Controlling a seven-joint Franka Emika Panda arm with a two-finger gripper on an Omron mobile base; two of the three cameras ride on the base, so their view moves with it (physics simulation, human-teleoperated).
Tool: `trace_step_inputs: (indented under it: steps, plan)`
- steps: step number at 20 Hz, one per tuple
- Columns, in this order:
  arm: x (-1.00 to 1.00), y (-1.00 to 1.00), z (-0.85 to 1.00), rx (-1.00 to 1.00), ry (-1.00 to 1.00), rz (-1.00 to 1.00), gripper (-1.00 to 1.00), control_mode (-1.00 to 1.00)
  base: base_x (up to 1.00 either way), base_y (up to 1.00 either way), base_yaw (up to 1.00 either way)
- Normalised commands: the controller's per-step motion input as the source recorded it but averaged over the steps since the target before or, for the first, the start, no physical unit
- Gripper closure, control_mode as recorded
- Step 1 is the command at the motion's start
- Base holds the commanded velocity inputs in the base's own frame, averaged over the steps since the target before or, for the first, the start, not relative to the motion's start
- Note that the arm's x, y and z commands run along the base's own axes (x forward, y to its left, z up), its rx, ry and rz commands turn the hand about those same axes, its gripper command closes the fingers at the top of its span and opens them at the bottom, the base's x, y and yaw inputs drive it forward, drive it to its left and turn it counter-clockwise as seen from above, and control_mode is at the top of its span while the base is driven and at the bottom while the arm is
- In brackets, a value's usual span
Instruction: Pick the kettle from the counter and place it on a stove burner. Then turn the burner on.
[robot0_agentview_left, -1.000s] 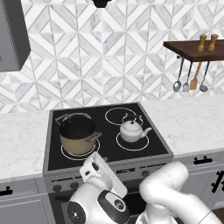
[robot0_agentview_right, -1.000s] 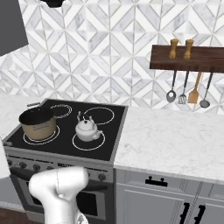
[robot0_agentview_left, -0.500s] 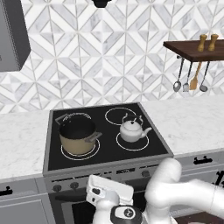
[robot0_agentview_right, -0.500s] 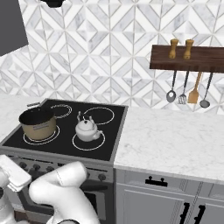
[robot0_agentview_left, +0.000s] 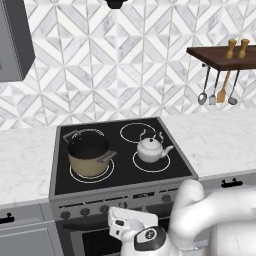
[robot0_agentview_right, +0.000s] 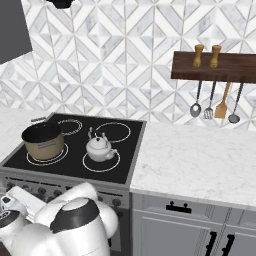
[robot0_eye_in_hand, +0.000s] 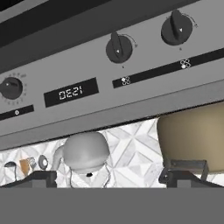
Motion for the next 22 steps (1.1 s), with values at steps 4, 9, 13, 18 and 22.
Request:
trace_step_inputs:
  steps: [4,9,13,18,22]
  plan:
    - [0.10,0.12,-0.65,0.00,0.07,0.00,-1.00,-1.00,0.00,0.00,0.00]
    - [0.10,0.05,-0.12,0.00,0.01,0.00,-1.00,-1.00,0.00,0.00,0.00]
    - [0.49,-0.07,-0.08,0.00,-0.02,0.00,-1.00,-1.00,0.00,0.00,0.00]
    - [0.28,-0.39,-0.08,0.00,0.00,0.12,-1.00,-1.00,0.00,0.00,0.00]
    - [0.20,-0.05,-0.02,0.00,0.00,0.01,-1.00,-1.00,0.00,0.00,0.00]
